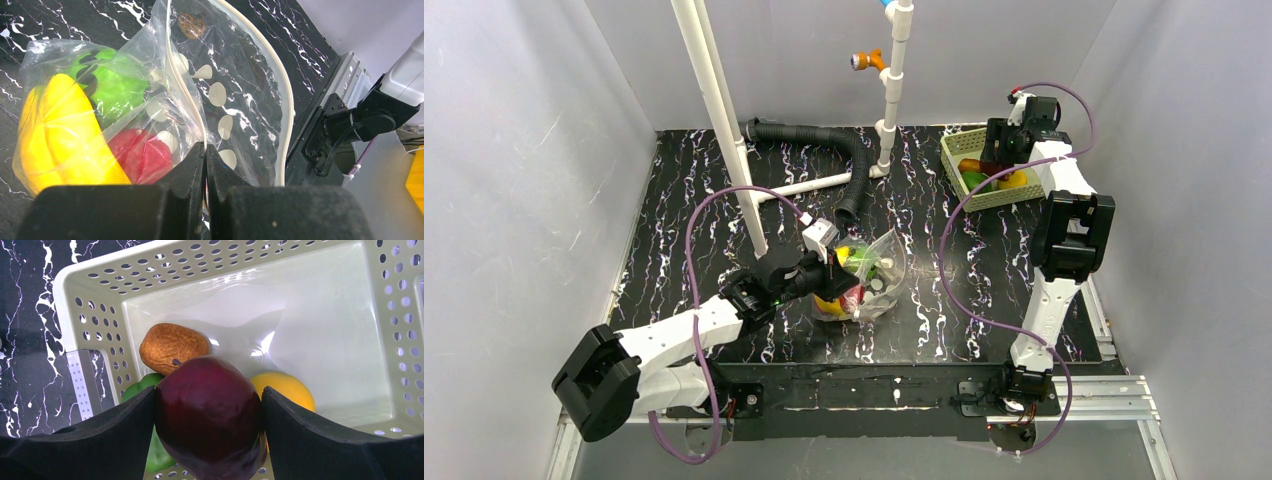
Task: Open the zip-top bag and remove the fake food
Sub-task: Place the fake fruit in the bin.
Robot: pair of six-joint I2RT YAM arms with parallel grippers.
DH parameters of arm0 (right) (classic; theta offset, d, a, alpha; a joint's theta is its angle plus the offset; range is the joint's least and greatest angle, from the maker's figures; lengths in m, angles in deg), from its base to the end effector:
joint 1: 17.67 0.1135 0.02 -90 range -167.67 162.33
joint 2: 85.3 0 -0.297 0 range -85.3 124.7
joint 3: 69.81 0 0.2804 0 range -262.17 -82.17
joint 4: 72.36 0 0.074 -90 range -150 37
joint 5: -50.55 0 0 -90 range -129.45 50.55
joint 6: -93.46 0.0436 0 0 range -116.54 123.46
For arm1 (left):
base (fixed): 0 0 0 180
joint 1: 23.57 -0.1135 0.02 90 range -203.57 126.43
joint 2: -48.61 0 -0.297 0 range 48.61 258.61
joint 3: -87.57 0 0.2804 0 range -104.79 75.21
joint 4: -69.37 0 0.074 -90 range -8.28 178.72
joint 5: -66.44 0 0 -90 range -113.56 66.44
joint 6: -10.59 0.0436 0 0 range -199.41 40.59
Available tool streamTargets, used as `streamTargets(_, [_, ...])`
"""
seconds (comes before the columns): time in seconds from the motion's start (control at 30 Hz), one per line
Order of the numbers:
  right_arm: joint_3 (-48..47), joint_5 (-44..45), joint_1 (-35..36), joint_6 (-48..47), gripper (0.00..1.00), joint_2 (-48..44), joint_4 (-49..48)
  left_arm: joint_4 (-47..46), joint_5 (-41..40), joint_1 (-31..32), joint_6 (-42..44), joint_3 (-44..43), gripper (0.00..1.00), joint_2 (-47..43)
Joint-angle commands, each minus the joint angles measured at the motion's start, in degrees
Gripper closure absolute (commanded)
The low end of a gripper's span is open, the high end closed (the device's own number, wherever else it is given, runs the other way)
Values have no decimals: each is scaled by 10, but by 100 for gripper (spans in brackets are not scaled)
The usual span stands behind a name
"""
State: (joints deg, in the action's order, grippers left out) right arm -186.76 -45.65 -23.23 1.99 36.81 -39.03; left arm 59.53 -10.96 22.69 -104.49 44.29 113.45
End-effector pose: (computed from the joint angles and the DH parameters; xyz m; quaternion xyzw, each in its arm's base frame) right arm 0.5469 -0.0485 0.2668 0.0086 0.8996 0.0220 0.4361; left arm 0.1789 -0.2007 0.2556 0.2098 0.7451 -0.4350 0.4601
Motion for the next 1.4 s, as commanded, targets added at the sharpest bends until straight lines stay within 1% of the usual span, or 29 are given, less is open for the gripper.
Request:
streamTargets(0.0, [-29,-8,-2,3,19,-10,0,3,-6,0,8,-5,100,-23])
streamTargets(0.27, [-28,-16,-2,1,11,-17,3,4,-5,0,7,-4,100,-29])
streamTargets(0.47, [-25,-24,-2,2,10,-29,2,6,-6,0,7,-4,100,-35])
streamTargets(0.63, [-3,-50,-2,8,10,-60,-9,5,-6,0,7,-3,100,-39])
streamTargets(0.77, [32,-109,-2,10,10,-99,-17,4,-6,1,6,-3,100,-41])
streamTargets(0.97, [127,-223,-1,10,11,-168,-40,5,-5,0,6,-3,100,-47])
streamTargets(1.1, [174,-289,2,10,12,-215,-39,4,-3,1,5,-6,100,-46])
streamTargets(1.37, [275,-408,19,-32,12,-326,-38,6,1,1,-1,-13,100,-47])
